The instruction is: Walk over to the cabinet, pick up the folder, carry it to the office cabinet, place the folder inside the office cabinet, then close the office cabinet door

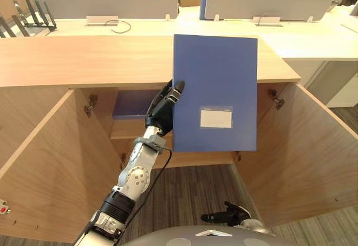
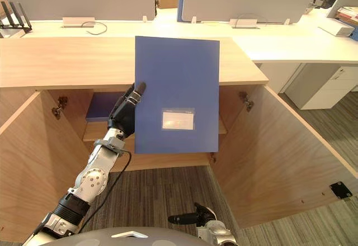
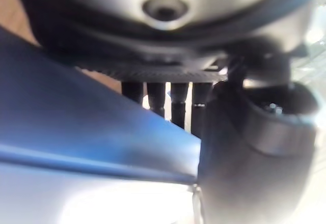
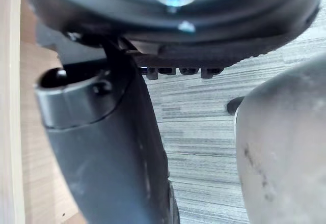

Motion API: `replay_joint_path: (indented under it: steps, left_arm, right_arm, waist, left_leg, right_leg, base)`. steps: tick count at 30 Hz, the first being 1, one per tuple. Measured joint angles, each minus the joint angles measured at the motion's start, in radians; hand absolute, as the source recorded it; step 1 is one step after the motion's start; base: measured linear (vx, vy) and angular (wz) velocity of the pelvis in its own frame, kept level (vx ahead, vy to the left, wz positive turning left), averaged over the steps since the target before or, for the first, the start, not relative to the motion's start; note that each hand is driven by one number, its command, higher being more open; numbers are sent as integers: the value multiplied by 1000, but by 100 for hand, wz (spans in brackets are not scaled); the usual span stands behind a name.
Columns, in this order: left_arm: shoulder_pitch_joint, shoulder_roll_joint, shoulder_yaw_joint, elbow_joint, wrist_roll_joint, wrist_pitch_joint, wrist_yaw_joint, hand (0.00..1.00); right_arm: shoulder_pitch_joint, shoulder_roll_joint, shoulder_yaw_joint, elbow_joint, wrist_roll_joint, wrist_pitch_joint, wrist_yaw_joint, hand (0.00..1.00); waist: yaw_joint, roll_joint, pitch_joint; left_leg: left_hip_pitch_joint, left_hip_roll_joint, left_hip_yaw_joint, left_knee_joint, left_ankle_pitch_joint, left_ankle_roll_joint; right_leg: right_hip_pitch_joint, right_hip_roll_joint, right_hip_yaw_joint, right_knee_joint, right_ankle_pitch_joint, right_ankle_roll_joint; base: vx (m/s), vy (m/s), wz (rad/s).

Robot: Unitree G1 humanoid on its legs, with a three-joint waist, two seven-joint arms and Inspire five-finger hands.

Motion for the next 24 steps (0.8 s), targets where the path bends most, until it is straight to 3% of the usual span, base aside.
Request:
replay_joint_path:
  steps: [5,10,14,20,24]
  left_arm:
    - [-42,-14,17,-1,-33,-12,2,0]
    - [-48,-24,72,-51,-38,-25,0,0]
    - [-48,-23,117,-68,-64,-49,-2,0]
    - [-49,-3,158,-83,-121,-84,-18,0]
    - [-60,16,160,-83,-149,-84,-37,0]
  right_arm:
    - [76,-2,-14,-365,112,2,0,100]
    - [85,-4,-159,-686,301,-33,-1,100]
    - [77,-27,-255,-765,488,-72,-1,100]
    - [39,-113,-324,-800,715,-84,10,100]
    - [-30,-200,-335,-799,761,-90,23,100]
  waist:
    - [-29,-3,0]
    - [-48,-9,-1]
    - [-50,-15,-3]
    - [-53,-22,-7]
    - [-54,-23,-7]
  left_leg:
    - [-4,0,12,2,-2,0]
    - [-13,-1,24,16,-9,3]
    - [-18,-1,23,21,-10,4]
    - [-19,-1,22,25,-10,4]
    - [-22,-2,19,34,-12,6]
  right_leg:
    - [-17,4,16,13,0,0]
    - [-26,5,33,18,0,0]
    - [-28,5,33,18,0,0]
    - [-28,5,32,21,0,0]
    - [-28,5,31,28,0,0]
  base:
    - [23,-3,-10]
    - [6,2,-7]
    - [0,0,0]
    - [0,0,0]
    - [0,0,0]
